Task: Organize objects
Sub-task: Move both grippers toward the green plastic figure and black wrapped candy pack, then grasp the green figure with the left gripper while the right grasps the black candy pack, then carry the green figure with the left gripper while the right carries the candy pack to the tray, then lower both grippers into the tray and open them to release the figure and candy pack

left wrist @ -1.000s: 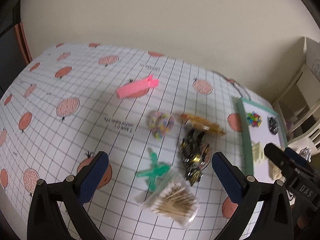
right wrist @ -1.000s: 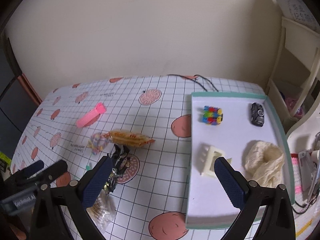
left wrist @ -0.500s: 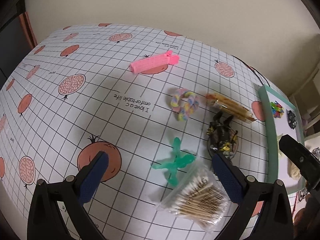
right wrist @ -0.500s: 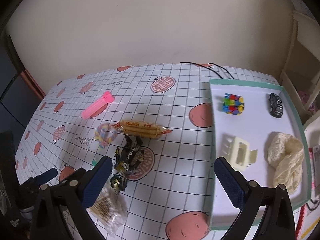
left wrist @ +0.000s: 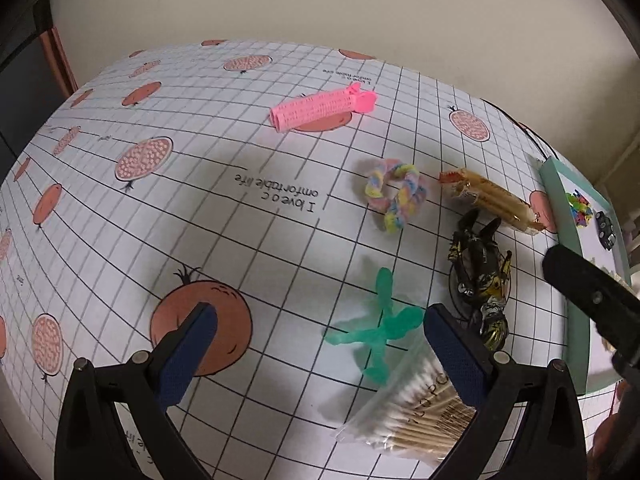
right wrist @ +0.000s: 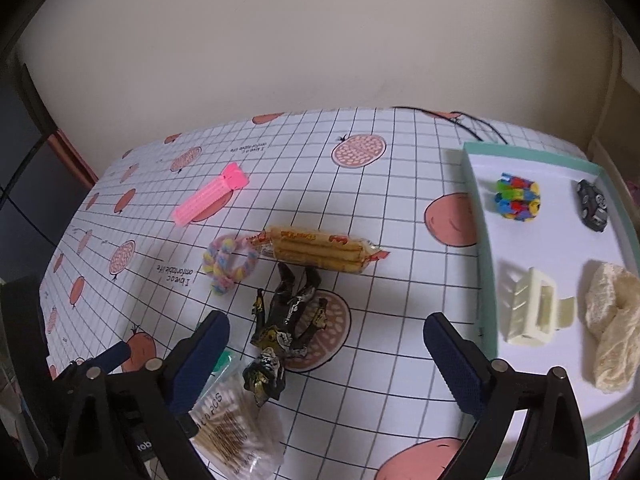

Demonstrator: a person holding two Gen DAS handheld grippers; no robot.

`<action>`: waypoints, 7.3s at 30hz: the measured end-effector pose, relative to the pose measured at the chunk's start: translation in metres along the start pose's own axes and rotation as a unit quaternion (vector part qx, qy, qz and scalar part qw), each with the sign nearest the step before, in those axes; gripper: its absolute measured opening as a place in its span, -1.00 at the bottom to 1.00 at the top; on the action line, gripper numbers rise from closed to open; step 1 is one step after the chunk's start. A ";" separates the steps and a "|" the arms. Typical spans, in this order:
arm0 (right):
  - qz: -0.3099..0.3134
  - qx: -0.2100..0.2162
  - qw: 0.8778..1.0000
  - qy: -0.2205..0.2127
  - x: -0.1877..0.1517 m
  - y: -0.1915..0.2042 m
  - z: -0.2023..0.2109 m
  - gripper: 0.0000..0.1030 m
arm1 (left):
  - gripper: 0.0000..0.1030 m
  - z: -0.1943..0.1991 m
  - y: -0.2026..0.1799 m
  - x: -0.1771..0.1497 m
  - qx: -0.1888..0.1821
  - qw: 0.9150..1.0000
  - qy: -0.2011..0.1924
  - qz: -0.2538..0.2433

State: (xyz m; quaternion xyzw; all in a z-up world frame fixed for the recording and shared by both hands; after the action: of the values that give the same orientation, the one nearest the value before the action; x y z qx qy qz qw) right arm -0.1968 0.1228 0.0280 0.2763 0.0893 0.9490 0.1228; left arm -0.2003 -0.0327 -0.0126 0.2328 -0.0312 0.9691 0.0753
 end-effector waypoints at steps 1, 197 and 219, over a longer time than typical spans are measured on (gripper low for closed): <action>-0.001 0.001 1.000 0.003 -0.001 0.001 -0.003 0.88 | 0.99 -0.001 -0.001 0.000 -0.003 1.000 0.001 -0.002; -0.130 -0.047 0.990 0.029 -0.005 -0.216 0.036 -0.40 | -0.45 0.008 -0.271 -0.032 -0.192 0.969 0.006 -0.156; -0.120 -0.052 0.991 0.027 -0.003 -0.212 0.046 -0.37 | -0.13 0.024 -0.266 -0.023 -0.199 0.968 -0.001 -0.153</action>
State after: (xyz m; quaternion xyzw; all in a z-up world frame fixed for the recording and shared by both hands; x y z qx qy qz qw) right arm -0.1301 0.3292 0.0141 0.2313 0.0758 0.9378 0.2475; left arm -0.1269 0.2248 0.0055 0.2160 -0.1876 0.9202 0.2673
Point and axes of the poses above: each gripper's, at about its wrist camera, not at the fingertips, and z roughly against the way its jaws point, y to its left, x to its top, the point moved 4 cm from there along -z, roughly the way its jaws point, and after that the axes turned 8 degrees about -z, right-handed, at the moved point
